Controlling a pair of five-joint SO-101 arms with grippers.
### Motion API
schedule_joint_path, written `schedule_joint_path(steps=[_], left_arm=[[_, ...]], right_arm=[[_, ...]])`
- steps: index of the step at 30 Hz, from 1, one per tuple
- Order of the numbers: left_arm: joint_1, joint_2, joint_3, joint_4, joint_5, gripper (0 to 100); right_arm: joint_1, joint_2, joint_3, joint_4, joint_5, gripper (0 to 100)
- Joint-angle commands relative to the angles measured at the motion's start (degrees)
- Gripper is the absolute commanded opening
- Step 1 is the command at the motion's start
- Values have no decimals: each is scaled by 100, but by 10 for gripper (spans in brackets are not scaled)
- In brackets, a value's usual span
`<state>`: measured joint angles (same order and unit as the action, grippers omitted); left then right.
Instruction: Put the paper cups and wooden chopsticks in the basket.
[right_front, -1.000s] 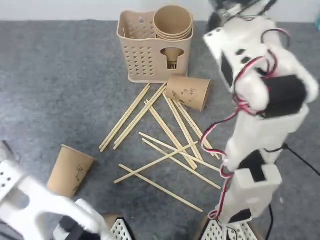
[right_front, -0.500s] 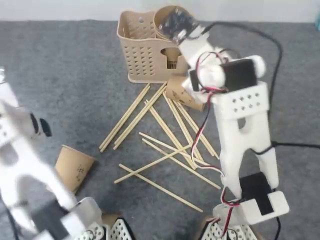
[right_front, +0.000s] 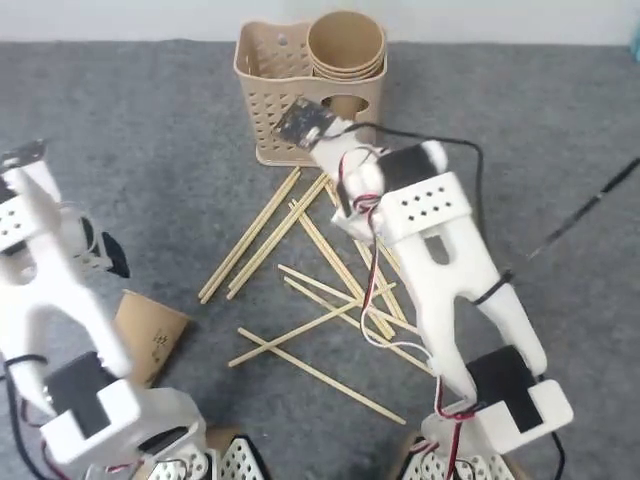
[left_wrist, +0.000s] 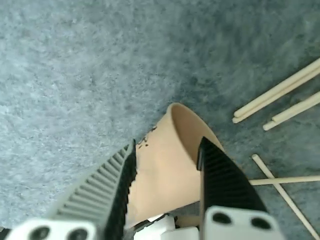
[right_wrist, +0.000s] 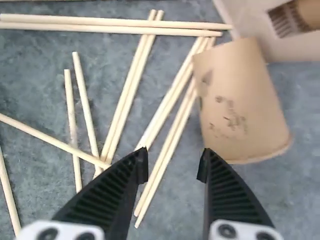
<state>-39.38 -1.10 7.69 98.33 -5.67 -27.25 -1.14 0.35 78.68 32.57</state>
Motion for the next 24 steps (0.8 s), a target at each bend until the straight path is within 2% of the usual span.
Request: schedule_joint_path(steps=[1, 14, 20, 24], left_arm=[[211, -202, -224, 211, 308, 196], [413, -158, 743, 79, 264, 196], [404, -202, 1481, 79, -88, 195], [-44, -202, 1684, -62, -97, 195]], right_arm=[[-92, -338, 167, -382, 114, 180], [-215, -338, 343, -462, 114, 180], [-189, -338, 343, -462, 114, 180], [-189, -338, 343, -470, 114, 180]])
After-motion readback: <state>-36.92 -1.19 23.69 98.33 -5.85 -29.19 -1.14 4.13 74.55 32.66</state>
